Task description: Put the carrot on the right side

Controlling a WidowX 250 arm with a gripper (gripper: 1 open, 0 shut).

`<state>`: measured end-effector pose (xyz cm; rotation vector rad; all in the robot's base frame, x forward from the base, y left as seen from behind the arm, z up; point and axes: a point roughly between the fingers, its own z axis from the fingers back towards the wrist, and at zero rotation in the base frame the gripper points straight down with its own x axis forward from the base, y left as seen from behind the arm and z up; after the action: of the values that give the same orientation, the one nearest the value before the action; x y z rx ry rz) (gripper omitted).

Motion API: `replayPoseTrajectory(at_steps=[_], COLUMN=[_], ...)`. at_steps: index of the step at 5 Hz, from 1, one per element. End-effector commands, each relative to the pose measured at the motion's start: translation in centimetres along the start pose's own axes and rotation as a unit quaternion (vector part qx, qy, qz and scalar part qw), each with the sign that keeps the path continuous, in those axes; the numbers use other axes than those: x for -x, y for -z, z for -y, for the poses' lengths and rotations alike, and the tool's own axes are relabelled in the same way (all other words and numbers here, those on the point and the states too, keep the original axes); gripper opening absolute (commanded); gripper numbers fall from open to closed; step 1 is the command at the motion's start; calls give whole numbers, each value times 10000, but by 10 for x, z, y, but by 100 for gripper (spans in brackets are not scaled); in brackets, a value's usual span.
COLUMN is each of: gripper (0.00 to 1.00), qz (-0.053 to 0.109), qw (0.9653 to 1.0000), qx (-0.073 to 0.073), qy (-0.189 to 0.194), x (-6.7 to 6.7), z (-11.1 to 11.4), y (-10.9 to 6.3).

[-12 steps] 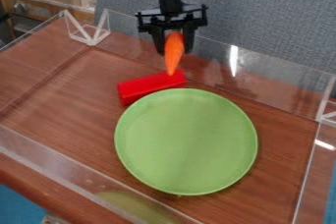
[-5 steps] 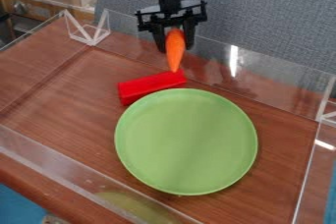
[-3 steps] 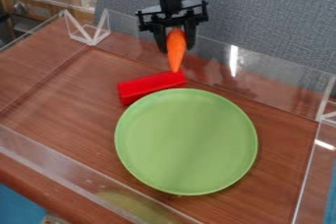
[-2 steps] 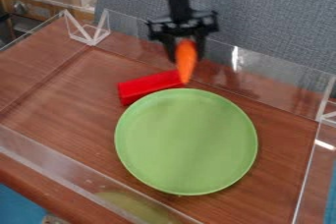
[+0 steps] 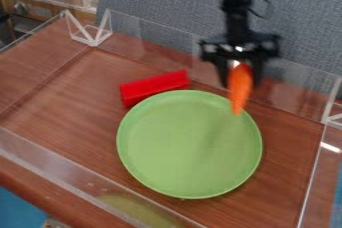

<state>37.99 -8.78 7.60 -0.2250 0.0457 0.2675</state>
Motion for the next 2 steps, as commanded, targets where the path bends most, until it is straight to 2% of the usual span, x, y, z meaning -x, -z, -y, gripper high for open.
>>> replayPoseTrajectory(at_steps=[1,2], gripper=[0,0], qz=[385,297], qw=[9980,9974], qx=[168,127], qy=[466,642], x=[16,22], z=[29,34], y=[-19,2])
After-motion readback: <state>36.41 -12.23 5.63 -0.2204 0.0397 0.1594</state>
